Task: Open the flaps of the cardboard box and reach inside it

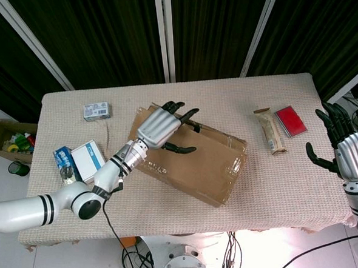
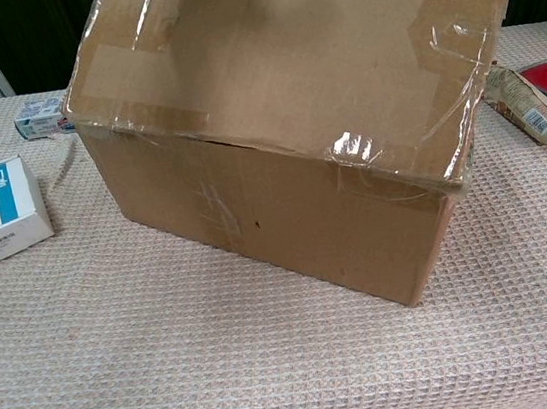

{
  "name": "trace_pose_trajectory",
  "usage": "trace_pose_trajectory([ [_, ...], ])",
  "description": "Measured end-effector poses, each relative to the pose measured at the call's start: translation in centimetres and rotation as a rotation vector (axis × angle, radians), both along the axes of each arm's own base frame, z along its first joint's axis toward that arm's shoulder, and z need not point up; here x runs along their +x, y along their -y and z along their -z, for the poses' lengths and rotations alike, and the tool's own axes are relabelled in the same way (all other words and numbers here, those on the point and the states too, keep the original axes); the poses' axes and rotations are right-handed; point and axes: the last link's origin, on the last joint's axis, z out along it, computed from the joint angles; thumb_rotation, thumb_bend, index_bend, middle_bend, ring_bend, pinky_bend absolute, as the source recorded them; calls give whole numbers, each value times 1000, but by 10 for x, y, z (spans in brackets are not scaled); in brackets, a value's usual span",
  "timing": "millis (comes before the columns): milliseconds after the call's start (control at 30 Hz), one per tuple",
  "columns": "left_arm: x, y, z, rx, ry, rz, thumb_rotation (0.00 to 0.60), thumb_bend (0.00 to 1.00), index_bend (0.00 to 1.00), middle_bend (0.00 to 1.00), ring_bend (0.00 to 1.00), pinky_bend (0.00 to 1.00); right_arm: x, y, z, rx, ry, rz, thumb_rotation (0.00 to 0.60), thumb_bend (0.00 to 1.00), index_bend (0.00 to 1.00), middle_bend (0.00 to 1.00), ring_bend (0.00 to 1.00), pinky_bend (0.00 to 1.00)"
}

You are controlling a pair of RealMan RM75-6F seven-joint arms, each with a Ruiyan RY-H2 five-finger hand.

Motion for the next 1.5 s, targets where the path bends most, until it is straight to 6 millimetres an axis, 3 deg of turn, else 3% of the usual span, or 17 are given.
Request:
trace_pose_trajectory([
  [200,-10,21,-38,-4,43,-30,0,28,53,681,153,162,8,0,4,0,-6,-25,600,420,0,0,0,0],
  [333,-29,39,-65,-6,57,-81,0,10,53,692,165,162,11,1,8,9,-8,-34,600,420,0,0,0,0],
  [533,-59,64,-88,-34,60,-161,0,0,53,715,166,162,15,2,15,25,-22,-39,600,401,0,0,0,0],
  [800,-82,78,-114,-42,50,-232,0,0,52,724,184,162,18,0,21,30,-45,-40,600,398,0,0,0,0],
  [900,-89,81,-120,-38,57,-249,0,0,52,608,184,163,19,-1,22,32,-49,-39,600,398,0,0,0,0],
  [967,-94,79,-122,-32,60,-257,0,0,52,421,183,163,20,-1,22,33,-54,-42,600,398,0,0,0,0],
  [1067,-100,75,-124,-16,55,-264,0,0,52,252,158,164,23,-1,23,37,-62,-47,600,398,0,0,0,0],
  [1167,-107,69,-124,18,47,-267,0,11,52,169,117,165,27,-1,23,47,-82,-55,600,396,0,0,0,0],
  [1200,-109,67,-125,34,46,-264,22,27,52,162,115,166,29,0,24,51,-90,-58,600,395,0,0,0,0],
  [1300,-118,60,-129,119,47,-248,265,99,53,159,109,166,40,4,25,66,-135,-74,600,447,0,0,0,0],
  [1367,-127,56,-132,202,49,-235,378,131,53,159,101,166,51,8,26,80,-177,-85,600,474,0,10,0,0],
  [1433,-140,52,-134,292,49,-234,432,151,53,159,98,165,66,13,29,105,-218,-95,600,498,2,45,0,0],
  [1500,-155,50,-136,360,49,-247,438,154,53,159,98,165,81,18,33,139,-249,-104,600,581,80,115,0,0],
])
